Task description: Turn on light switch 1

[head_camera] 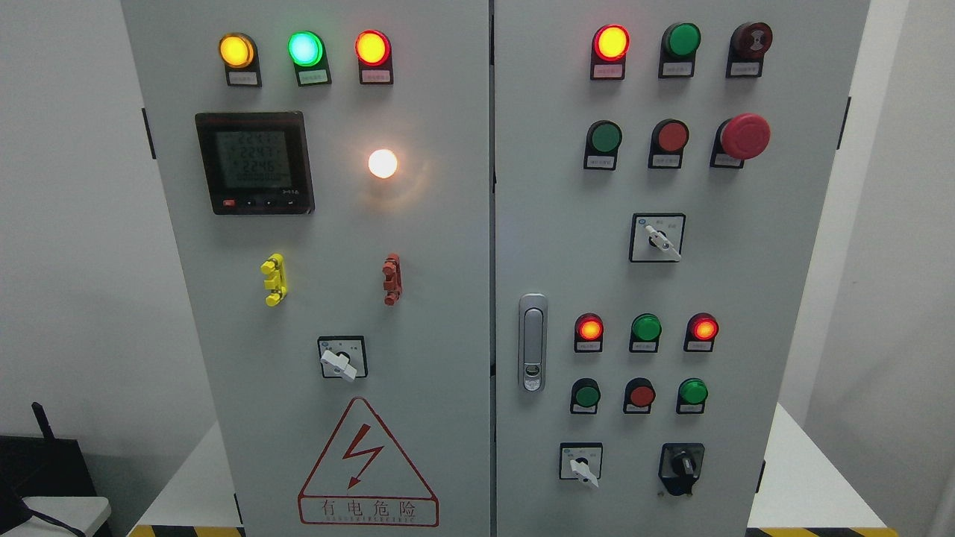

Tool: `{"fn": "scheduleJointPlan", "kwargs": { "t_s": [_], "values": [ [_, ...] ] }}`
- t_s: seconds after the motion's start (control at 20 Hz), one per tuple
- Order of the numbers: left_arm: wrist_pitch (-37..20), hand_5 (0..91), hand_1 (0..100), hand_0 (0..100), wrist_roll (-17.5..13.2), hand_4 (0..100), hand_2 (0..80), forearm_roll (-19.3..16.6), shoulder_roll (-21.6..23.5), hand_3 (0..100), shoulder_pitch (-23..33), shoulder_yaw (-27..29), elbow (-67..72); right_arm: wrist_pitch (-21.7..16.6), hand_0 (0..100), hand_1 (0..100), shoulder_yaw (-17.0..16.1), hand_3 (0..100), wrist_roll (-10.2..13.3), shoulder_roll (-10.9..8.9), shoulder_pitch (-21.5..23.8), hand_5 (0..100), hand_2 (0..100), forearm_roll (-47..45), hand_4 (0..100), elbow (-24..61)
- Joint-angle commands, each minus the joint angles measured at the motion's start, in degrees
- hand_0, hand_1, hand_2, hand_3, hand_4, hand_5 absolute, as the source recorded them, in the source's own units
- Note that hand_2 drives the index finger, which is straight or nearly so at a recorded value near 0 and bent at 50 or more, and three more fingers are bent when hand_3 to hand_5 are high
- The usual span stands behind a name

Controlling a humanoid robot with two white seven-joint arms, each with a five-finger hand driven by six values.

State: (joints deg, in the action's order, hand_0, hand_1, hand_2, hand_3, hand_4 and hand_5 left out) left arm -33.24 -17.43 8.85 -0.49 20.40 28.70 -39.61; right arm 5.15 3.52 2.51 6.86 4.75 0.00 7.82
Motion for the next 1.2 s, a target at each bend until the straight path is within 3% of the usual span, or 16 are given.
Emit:
{"fn": "scheduleJointPlan", "kwargs": {
  "t_s": [0.0, 0.1, 0.2, 0.35, 0.6, 0.75, 0.95, 1.15],
  "values": [
    [11.9, 15.6, 0, 48, -3.6, 22, 0.0, 0.5, 0.6, 7, -0.2, -1.6, 24.9, 0.0, 12, 39, 0.0, 0, 0.0, 0.0, 0.0, 0, 0, -1.0, 0, 0.0],
    [16.5, 12.4, 0, 49, -3.8, 13, 0.0, 0.5, 0.6, 1, -0.7, -4.9, 24.9, 0.0, 12, 39, 0.0, 0, 0.0, 0.0, 0.0, 0, 0, -1.1, 0, 0.0],
    [17.6, 11.0, 0, 49, -3.5, 8, 0.0, 0.3, 0.4, 0, -1.2, -9.2, 25.0, 0.0, 12, 39, 0.0, 0, 0.0, 0.0, 0.0, 0, 0, -1.1, 0, 0.0],
    [19.0, 8.8, 0, 49, -0.9, 0, 0.0, -3.8, 0.9, 0, -1.6, -14.1, 27.2, 0.0, 12, 39, 0.0, 0, 0.0, 0.0, 0.0, 0, 0, -1.1, 0, 0.0],
    [21.5, 5.2, 0, 48, 0.2, 0, 0.0, -11.2, 2.9, 0, -5.0, -14.5, 30.4, 0.0, 12, 39, 0.0, 0, 0.0, 0.0, 0.0, 0, 0, -1.1, 0, 0.0],
    [22.7, 4.5, 0, 47, -0.3, 0, 0.0, -11.8, 4.4, 0, -8.6, -16.6, 34.8, 0.0, 12, 39, 0.0, 0, 0.0, 0.0, 0.0, 0, 0, -1.0, 0, 0.0],
    [23.7, 3.9, 0, 46, -1.5, 0, 0.0, -12.0, 5.1, 0, -12.5, -27.2, 39.1, 0.0, 12, 39, 0.0, 0, 0.0, 0.0, 0.0, 0, 0, -1.0, 0, 0.0],
    [26.8, 4.1, 0, 45, -1.2, 0, 0.0, -12.0, 5.0, 0, -16.2, -29.5, 39.2, 0.0, 12, 39, 0.0, 0, 0.0, 0.0, 0.0, 0, 0, -1.0, 0, 0.0]
  ]
}}
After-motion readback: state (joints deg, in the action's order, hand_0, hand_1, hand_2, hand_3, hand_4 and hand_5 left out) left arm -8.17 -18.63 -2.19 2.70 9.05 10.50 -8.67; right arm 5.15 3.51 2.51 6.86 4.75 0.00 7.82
